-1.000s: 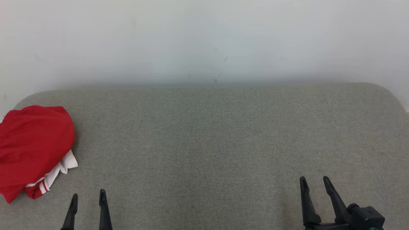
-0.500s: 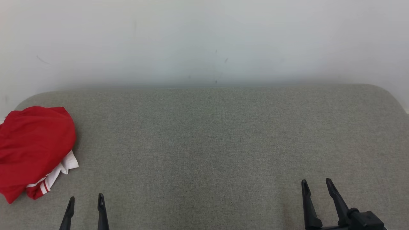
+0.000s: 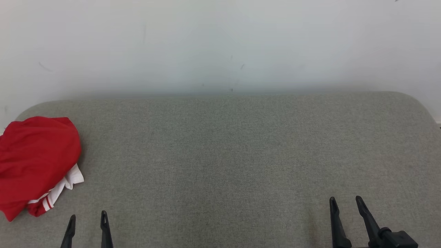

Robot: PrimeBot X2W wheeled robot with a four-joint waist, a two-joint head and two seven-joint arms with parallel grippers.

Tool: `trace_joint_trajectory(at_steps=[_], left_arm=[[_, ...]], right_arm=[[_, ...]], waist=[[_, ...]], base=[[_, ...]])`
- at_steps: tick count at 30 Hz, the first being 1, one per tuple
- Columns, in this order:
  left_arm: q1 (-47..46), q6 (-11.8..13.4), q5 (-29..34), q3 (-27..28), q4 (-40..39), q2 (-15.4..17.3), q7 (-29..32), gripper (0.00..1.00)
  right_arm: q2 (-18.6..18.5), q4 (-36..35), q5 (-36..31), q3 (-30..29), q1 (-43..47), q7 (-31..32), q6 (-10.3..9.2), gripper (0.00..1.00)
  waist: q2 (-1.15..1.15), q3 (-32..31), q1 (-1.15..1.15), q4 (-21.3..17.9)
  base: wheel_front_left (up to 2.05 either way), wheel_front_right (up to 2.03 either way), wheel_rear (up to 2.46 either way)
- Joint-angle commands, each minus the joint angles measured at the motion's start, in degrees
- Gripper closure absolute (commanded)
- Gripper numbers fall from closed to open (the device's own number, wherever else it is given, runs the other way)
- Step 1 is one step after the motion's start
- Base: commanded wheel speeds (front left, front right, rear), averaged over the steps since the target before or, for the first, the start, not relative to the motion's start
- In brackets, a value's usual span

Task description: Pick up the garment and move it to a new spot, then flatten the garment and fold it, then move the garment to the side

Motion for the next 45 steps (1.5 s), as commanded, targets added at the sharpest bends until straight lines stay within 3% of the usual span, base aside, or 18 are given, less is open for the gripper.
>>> trace_joint_trajectory(at_steps=[1,45], left_arm=[[0.8,0.2,-0.7,0.2,-0.3,0.3,-0.1,0.00],[1.1,2.4,-1.8,-1.0,1.6,0.3,-0.1,0.00]], right_arm=[[-0.2,-0.1,0.7,-0.1,0.1,-0.1,0.20,0.00],[-0.2,0.8,-0.3,0.0,0.3,-0.1,0.19,0.00]], waist=[[0.00,0.0,0.00,0.0],[0.00,-0.1,0.00,0.3]], base=[[0.00,0.00,0.00],[0.00,0.00,0.00]])
